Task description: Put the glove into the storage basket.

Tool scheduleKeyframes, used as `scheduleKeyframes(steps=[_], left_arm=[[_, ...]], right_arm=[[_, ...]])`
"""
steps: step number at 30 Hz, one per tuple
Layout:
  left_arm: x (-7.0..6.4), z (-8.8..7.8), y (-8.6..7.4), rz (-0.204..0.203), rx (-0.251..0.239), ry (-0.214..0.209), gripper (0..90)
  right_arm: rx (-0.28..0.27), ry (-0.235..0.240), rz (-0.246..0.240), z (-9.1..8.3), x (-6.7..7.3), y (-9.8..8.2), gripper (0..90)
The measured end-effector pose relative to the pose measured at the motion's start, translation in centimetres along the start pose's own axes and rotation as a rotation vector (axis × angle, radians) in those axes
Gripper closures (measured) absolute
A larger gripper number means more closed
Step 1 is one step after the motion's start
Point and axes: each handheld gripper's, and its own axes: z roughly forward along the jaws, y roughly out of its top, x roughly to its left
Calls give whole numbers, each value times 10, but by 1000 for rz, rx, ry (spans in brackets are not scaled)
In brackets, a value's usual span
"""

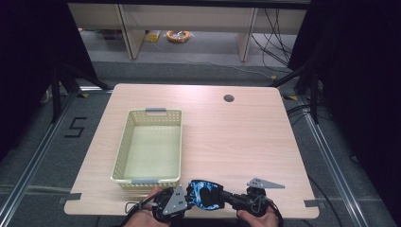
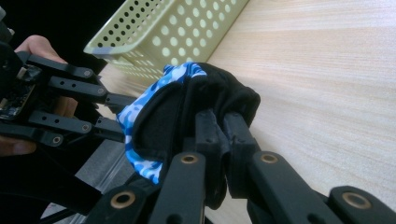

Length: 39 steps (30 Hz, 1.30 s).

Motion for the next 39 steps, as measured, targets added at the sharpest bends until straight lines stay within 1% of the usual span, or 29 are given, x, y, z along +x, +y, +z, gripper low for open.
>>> scheduleKeyframes(steps=[1, 2, 3, 4, 6, 9, 10, 12, 13, 15, 16, 17, 18, 19, 20, 21, 22, 23, 24, 26, 29, 30, 31, 32, 33, 36, 37, 38, 39], left_arm=[[0, -1, 2, -5, -6, -3, 769], [0, -3, 4, -2, 6, -8, 769], [-1, -2, 4, -4, -9, 4, 770], [-1, -4, 6, 4, -2, -15, 770], [-1, -6, 8, 2, -15, 2, 769], [2, -12, 13, 1, -26, 10, 769], [3, -14, 15, 0, -32, 11, 769], [5, -16, 17, 7, -30, 12, 769], [6, -20, 21, 5, -36, 25, 769], [9, -23, 25, 11, -53, 26, 769], [10, -26, 27, -1, -37, 19, 769], [12, -28, 28, 16, -49, 29, 769], [12, -28, 28, 16, -49, 29, 769], [15, -33, 31, 23, -50, 34, 769], [15, -35, 33, -1, -52, 36, 769], [16, -38, 34, -2, -55, 42, 769], [18, -41, 35, 3, -52, 43, 769], [20, -43, 36, -3, -62, 49, 769], [22, -46, 37, -13, -61, 50, 769], [25, -50, 39, -8, -61, 54, 769], [35, -58, 41, -9, -75, 85, 769], [39, -62, 41, 1, -53, 79, 769], [41, -62, 41, -20, -66, 90, 769], [43, -64, 40, -32, -61, 91, 769], [47, -66, 40, -12, -50, 98, 769], [51, -67, 38, -32, -61, 110, 769], [57, -69, 36, -35, -52, 108, 769], [57, -69, 36, -35, -52, 108, 769], [61, -70, 35, -33, -41, 123, 769]], right_arm=[[-6, 11, -11, -1, 0, 0, 868], [-1, 10, 9, -4, 3, 1, 868], [-4, 11, 29, -6, 5, 2, 868], [-7, -3, -7, -7, 5, 4, 868], [5, -22, -14, -9, 8, 8, 868], [17, 9, 12, -13, 17, 16, 868], [9, -3, -9, -14, 18, 19, 868], [13, -1, -11, -15, 21, 22, 868], [18, -16, -40, -16, 24, 29, 868], [11, -23, -70, -17, 26, 35, 868], [18, -19, -44, -18, 29, 38, 868], [8, -18, -73, -18, 28, 41, 868], [11, -1, -37, -20, 33, 44, 868], [1, -2, -85, -20, 31, 48, 868], [2, -11, -93, -20, 33, 51, 868], [11, -11, -63, -21, 38, 54, 868], [5, -6, -100, -20, 39, 58, 868], [3, -6, -111, -20, 40, 61, 868], [2, -1, -115, -19, 43, 64, 868], [7, 2, -118, -19, 46, 68, 868], [6, 14, -120, -13, 53, 81, 868], [2, 17, -137, -10, 53, 84, 868], [1, 9, -159, -8, 52, 87, 867], [6, 22, -150, -6, 55, 90, 868], [12, 23, -145, -3, 56, 93, 868], [23, 20, -163, 6, 57, 100, 868], [36, 28, -138, 7, 60, 102, 868], [36, 28, -138, 7, 60, 102, 868], [37, 27, -168, 13, 58, 106, 868]])
